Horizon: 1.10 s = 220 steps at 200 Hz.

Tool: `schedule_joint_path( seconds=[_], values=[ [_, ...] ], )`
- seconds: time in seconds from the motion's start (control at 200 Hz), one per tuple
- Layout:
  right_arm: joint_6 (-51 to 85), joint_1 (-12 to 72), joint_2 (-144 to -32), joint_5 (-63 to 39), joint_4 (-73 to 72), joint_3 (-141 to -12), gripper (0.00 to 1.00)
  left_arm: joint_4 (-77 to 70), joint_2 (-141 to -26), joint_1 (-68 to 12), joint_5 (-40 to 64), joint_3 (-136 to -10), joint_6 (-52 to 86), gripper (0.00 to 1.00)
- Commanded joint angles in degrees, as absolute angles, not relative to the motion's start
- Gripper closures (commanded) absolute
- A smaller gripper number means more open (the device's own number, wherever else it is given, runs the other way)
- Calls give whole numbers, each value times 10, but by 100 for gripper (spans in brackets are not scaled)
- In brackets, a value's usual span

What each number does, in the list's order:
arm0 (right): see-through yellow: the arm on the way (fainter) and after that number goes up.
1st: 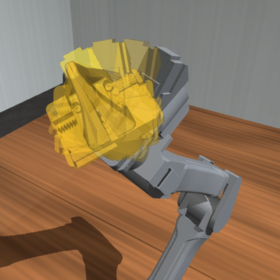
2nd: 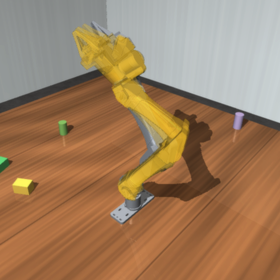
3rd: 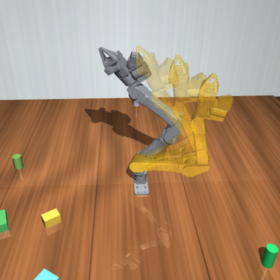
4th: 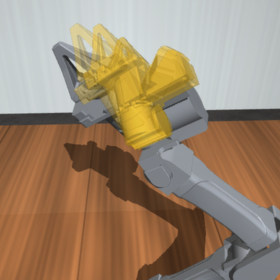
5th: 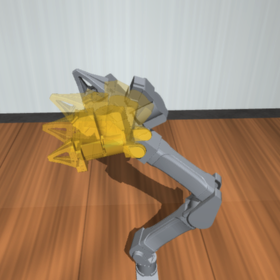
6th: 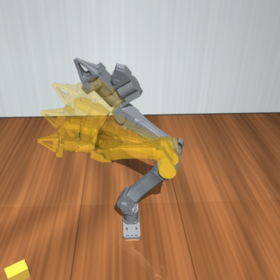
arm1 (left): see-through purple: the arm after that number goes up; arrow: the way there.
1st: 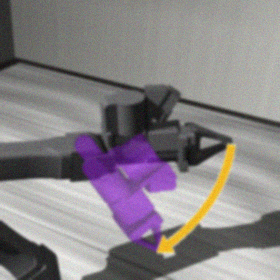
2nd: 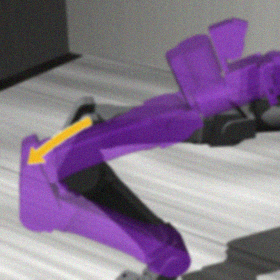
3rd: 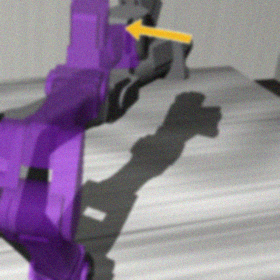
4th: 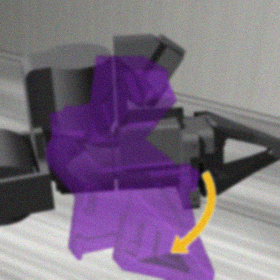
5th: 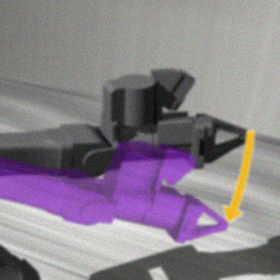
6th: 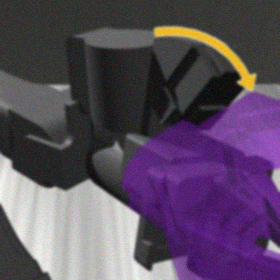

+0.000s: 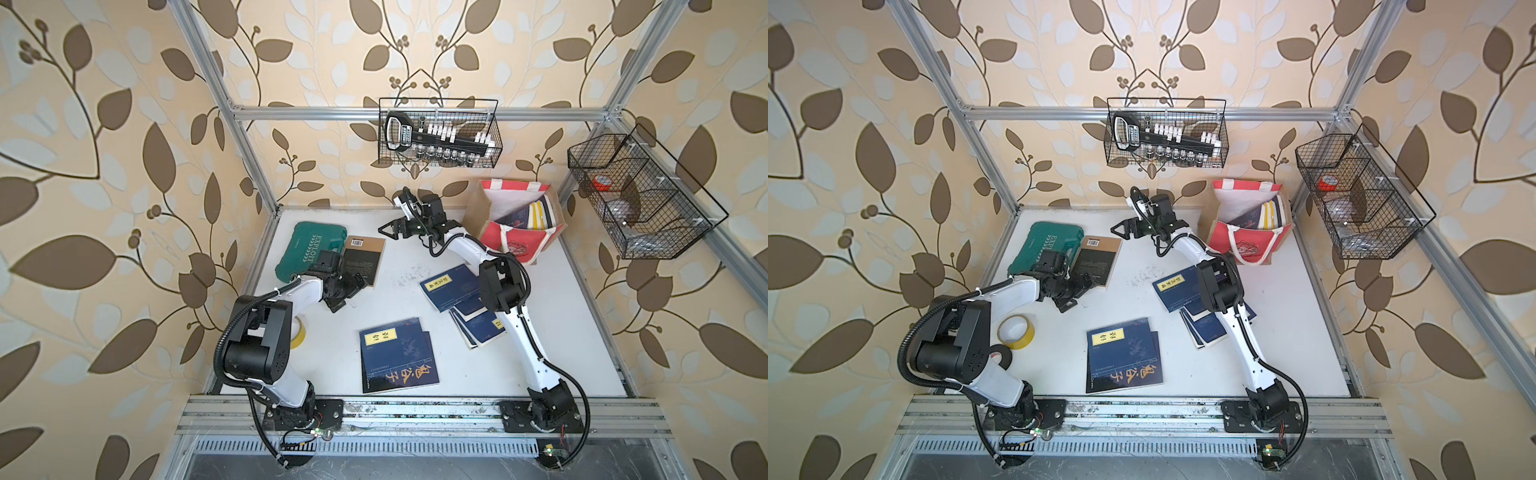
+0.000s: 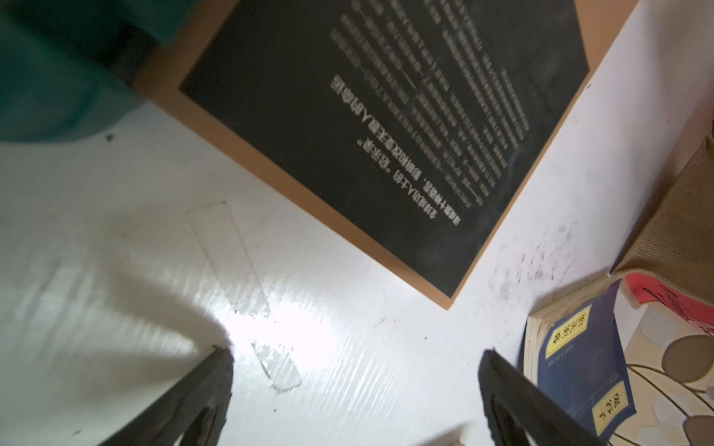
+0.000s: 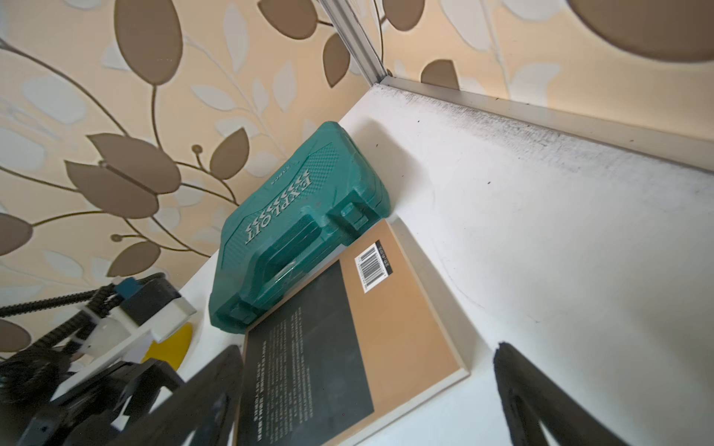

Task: Put the books into the canvas bag
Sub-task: Pick up the book from the center of the board.

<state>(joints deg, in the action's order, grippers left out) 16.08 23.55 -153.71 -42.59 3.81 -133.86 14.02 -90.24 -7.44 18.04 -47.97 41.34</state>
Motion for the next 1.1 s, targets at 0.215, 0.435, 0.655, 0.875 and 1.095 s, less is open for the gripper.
schedule_joint_path(
  seconds=[0.215, 0.435, 0.655, 0.875, 1.095],
  values=[
    [228, 237, -1629, -476, -40, -1390, 2, 147, -874, -74, 200, -471, 413, 1],
    [268, 244, -1654, -513, -69, -1403, 2, 143, -872, -74, 201, -467, 416, 1],
    [252, 267, -1659, -542, -52, -1420, 2, 143, -870, -74, 202, -464, 416, 1],
    [237, 276, -1633, -554, -39, -1381, 2, 143, -870, -74, 200, -463, 414, 1],
    [195, 281, -1559, -553, -51, -1268, 3, 139, -871, -73, 199, -459, 413, 1]
  ],
)
